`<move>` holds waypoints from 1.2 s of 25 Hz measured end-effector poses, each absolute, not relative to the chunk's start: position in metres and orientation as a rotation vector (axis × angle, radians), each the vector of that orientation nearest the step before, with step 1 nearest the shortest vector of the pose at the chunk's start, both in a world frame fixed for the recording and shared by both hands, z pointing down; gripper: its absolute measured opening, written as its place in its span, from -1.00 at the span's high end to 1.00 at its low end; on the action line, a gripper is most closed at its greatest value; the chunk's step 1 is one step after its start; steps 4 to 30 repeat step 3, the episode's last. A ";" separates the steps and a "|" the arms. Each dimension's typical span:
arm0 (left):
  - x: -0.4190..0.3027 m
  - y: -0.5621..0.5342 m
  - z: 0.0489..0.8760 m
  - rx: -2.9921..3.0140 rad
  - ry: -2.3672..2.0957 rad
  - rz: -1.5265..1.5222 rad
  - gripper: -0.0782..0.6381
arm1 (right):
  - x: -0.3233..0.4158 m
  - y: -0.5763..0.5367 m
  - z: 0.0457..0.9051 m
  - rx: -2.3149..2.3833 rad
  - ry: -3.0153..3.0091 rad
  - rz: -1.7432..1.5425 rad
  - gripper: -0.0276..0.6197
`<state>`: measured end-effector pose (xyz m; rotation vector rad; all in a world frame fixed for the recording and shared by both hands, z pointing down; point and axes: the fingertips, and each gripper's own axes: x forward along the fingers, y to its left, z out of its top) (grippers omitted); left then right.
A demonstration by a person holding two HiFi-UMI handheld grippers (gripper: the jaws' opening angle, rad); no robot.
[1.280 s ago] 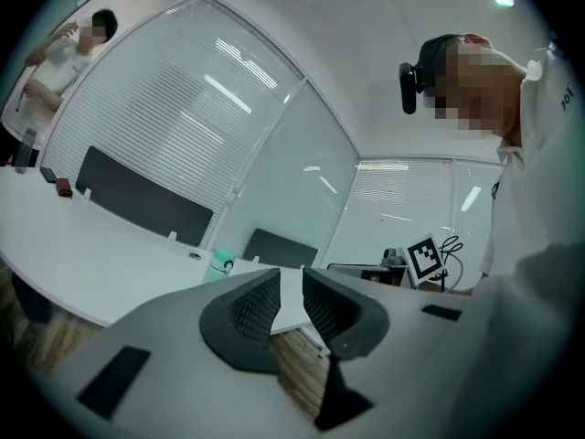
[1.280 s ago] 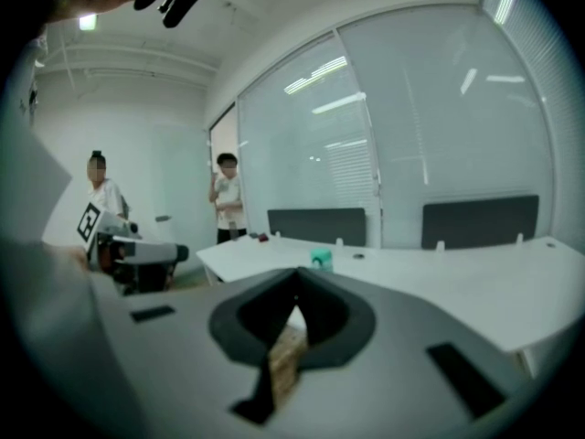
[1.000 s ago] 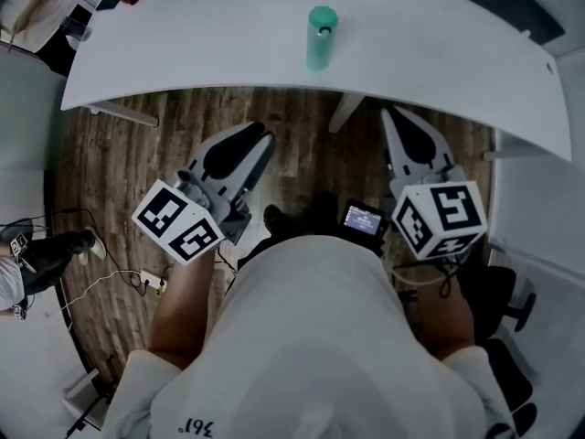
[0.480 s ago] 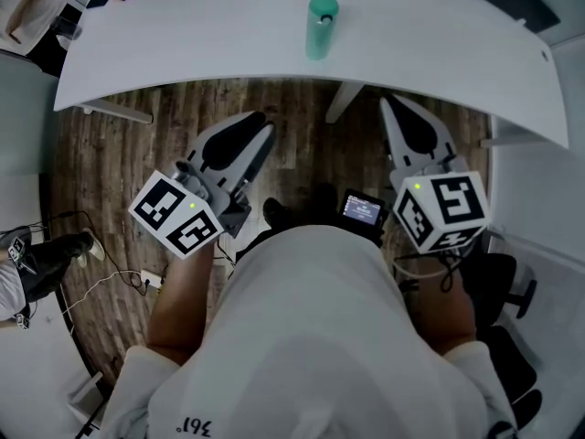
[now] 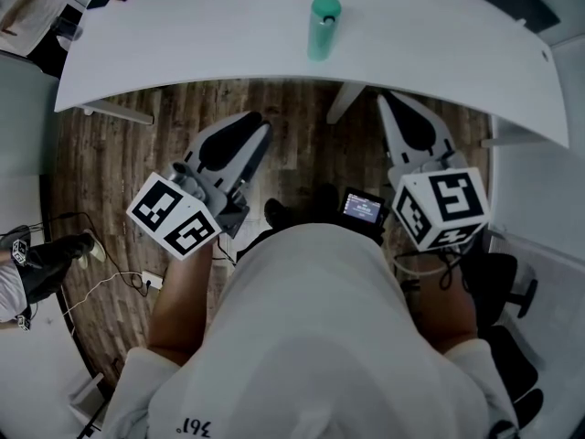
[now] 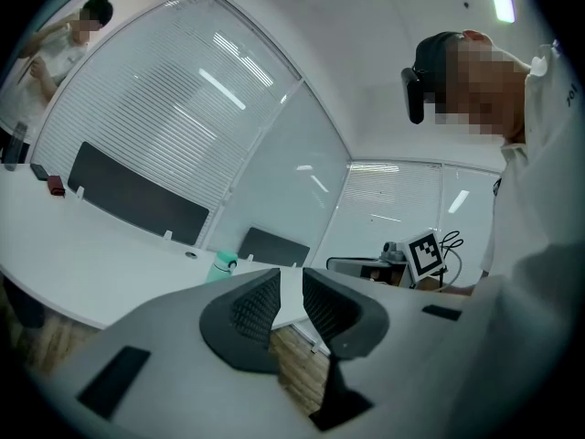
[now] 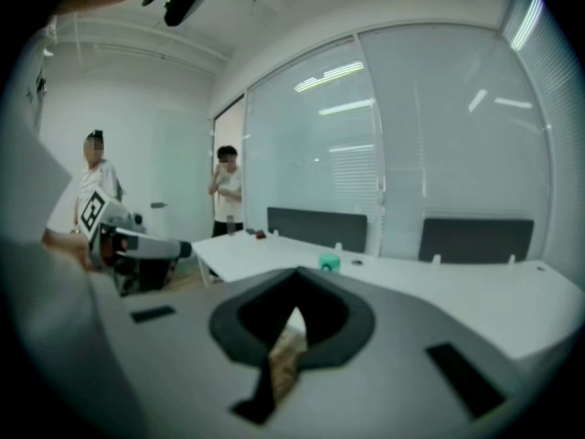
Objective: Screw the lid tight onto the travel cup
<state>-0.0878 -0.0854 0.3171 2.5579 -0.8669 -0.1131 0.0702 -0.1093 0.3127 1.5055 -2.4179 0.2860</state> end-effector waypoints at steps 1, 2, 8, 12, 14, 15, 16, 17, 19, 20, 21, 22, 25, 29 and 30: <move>-0.088 -0.086 0.317 2.558 -0.867 -0.112 0.51 | 0.070 -0.109 0.313 1.504 -2.417 0.286 0.85; -0.088 -0.086 0.317 2.558 -0.867 -0.111 0.51 | 0.070 -0.109 0.313 1.503 -2.416 0.286 0.85; -0.088 -0.086 0.318 2.558 -0.866 -0.110 0.51 | 0.070 -0.109 0.314 1.503 -2.415 0.286 0.85; -0.088 -0.086 0.318 2.558 -0.866 -0.110 0.51 | 0.070 -0.109 0.314 1.503 -2.415 0.286 0.85; -0.088 -0.086 0.318 2.558 -0.866 -0.110 0.51 | 0.070 -0.109 0.314 1.503 -2.415 0.286 0.85; -0.088 -0.086 0.318 2.558 -0.866 -0.110 0.51 | 0.070 -0.109 0.314 1.503 -2.415 0.286 0.85; -0.088 -0.086 0.318 2.558 -0.866 -0.110 0.51 | 0.070 -0.109 0.314 1.503 -2.415 0.286 0.85; -0.088 -0.086 0.318 2.558 -0.866 -0.110 0.51 | 0.070 -0.109 0.314 1.503 -2.415 0.286 0.85; -0.088 -0.086 0.318 2.558 -0.866 -0.110 0.51 | 0.070 -0.109 0.314 1.503 -2.415 0.286 0.85; -0.088 -0.086 0.318 2.558 -0.866 -0.110 0.51 | 0.070 -0.109 0.314 1.503 -2.415 0.286 0.85; -0.088 -0.086 0.318 2.558 -0.866 -0.110 0.51 | 0.070 -0.109 0.314 1.503 -2.415 0.286 0.85; -0.088 -0.086 0.318 2.558 -0.866 -0.110 0.51 | 0.070 -0.109 0.314 1.503 -2.415 0.286 0.85; -0.088 -0.086 0.318 2.558 -0.866 -0.110 0.51 | 0.070 -0.109 0.314 1.503 -2.415 0.286 0.85; -0.088 -0.086 0.318 2.558 -0.866 -0.110 0.51 | 0.070 -0.109 0.314 1.503 -2.415 0.286 0.85; -0.088 -0.086 0.318 2.558 -0.866 -0.110 0.51 | 0.070 -0.109 0.314 1.503 -2.415 0.286 0.85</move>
